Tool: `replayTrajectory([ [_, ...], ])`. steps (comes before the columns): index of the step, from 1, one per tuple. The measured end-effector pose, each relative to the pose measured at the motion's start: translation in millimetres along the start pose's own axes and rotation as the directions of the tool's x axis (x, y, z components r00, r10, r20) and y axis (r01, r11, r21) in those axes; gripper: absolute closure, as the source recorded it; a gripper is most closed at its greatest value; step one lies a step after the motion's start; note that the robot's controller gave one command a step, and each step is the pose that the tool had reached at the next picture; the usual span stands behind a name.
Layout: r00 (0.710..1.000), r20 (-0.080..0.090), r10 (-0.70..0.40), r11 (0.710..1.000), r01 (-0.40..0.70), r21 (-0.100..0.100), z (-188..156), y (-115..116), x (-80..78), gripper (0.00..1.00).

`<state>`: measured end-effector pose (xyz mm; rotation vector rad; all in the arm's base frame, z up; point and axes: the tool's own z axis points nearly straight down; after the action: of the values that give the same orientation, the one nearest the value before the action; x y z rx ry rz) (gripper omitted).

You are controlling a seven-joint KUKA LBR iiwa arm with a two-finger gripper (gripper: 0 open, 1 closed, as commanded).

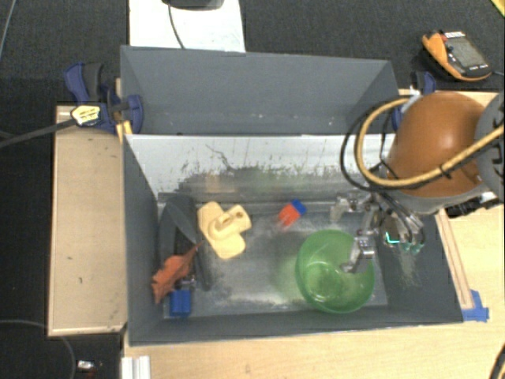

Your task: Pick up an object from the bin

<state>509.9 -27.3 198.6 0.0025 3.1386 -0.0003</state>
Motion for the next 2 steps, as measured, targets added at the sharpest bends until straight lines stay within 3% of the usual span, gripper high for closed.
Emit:
replayTrajectory([
  [2,1.000,0.000,-0.001,1.000,0.001,0.000,0.0,0.0,0.0,0.00],
])
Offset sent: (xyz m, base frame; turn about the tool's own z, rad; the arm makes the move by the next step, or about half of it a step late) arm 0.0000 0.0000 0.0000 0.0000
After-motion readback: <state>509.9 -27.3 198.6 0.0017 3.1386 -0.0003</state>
